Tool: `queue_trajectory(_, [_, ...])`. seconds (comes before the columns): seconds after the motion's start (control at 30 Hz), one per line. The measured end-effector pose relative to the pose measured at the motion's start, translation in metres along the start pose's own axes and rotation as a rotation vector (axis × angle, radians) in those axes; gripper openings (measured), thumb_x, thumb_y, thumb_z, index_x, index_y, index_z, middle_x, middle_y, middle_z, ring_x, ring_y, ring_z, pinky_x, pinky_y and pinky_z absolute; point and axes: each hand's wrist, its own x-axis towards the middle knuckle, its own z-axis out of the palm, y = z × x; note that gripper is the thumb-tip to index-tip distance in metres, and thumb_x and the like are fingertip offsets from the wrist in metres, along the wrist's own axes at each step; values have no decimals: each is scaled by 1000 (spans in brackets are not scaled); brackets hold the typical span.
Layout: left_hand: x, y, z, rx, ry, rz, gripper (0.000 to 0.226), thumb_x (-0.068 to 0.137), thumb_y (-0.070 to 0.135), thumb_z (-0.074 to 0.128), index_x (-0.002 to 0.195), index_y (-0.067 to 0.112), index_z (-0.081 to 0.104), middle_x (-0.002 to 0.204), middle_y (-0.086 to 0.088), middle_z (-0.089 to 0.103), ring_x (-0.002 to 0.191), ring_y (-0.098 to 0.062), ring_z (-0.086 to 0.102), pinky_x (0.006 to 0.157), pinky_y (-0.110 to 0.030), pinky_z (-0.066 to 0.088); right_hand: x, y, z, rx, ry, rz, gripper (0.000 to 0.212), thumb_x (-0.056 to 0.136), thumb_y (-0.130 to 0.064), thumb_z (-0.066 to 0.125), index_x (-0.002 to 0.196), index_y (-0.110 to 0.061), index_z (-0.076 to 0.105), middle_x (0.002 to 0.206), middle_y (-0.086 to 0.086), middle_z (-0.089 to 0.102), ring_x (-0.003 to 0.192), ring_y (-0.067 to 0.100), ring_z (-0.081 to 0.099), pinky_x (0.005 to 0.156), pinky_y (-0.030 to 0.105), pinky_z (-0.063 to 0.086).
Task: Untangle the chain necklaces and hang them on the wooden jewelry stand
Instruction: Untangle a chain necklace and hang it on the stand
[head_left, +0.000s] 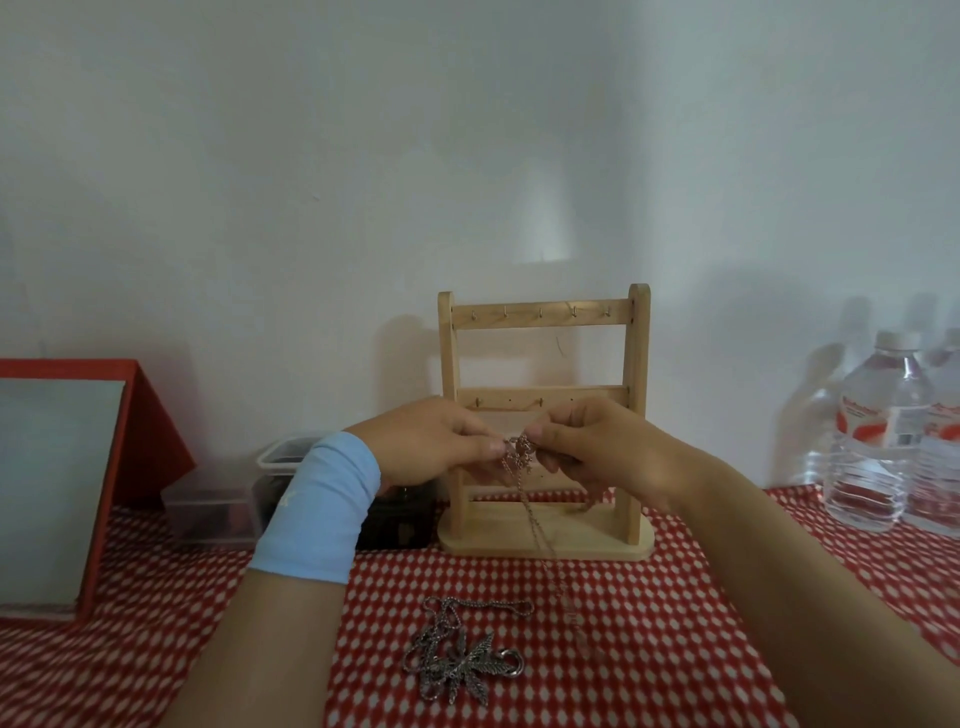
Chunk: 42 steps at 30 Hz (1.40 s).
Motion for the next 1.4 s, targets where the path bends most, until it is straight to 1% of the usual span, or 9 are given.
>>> queue_trajectory(0.17, [6,2,10,-271,88,36,23,100,18,50,93,13,71,88,-4,77,84,-13,71,83,-29,54,7,7,2,112,34,3,23,104,-26,58,88,-17,72,62,-6,58,43,6,33,42,21,27])
queue_trajectory(0.3, [11,2,18,-440,156,16,28,100,18,47,100,0,68,75,-10,70,69,-19,67,71,-31,55,5,5,1,145,79,-64,27,104,-30,56,86,-15,68,52,-16,55,44,8,35,45,22,27])
queue_trajectory(0.4, [12,1,21,-438,141,29,29,100,24,48,98,2,67,72,-5,67,69,-19,65,75,-36,54,4,7,0,54,86,-110,22,93,-41,71,84,-21,77,59,-4,53,55,12,41,54,27,36])
queue_trajectory(0.53, [13,-3,23,-439,137,34,26,99,27,54,94,6,69,80,-4,67,73,-18,66,80,-37,58,9,11,1,44,104,-96,11,91,-28,75,98,-23,82,95,-3,79,88,6,70,85,22,49])
queue_trajectory(0.6, [12,-3,22,-473,137,43,20,97,23,58,93,7,70,83,-5,67,73,-18,66,79,-37,59,9,10,1,75,178,-81,12,92,-22,74,101,-22,82,96,-8,80,85,1,71,76,15,50])
queue_trajectory(0.73, [11,2,24,-521,151,49,18,92,17,64,101,3,72,90,-12,74,75,-20,69,75,-36,59,9,7,5,113,306,-13,19,95,-27,71,93,-10,80,76,1,75,51,12,58,47,25,44])
queue_trajectory(0.87, [14,7,24,-543,235,43,18,90,18,67,101,5,73,84,-10,75,71,-20,70,69,-35,59,5,2,5,281,206,-17,31,98,-39,64,98,-12,79,82,6,78,54,18,61,48,27,47])
queue_trajectory(1.03, [13,7,22,-501,294,8,11,88,13,71,96,7,72,91,-12,75,78,-23,74,73,-39,62,5,5,3,282,205,-38,4,86,-16,80,89,-16,83,84,1,79,61,13,65,55,27,56])
queue_trajectory(1.4, [15,20,29,-483,201,-62,15,94,12,55,84,9,66,80,-9,63,70,-24,59,74,-44,57,5,7,-3,286,-28,-5,13,100,-11,62,97,-7,74,86,3,69,64,13,59,56,28,53])
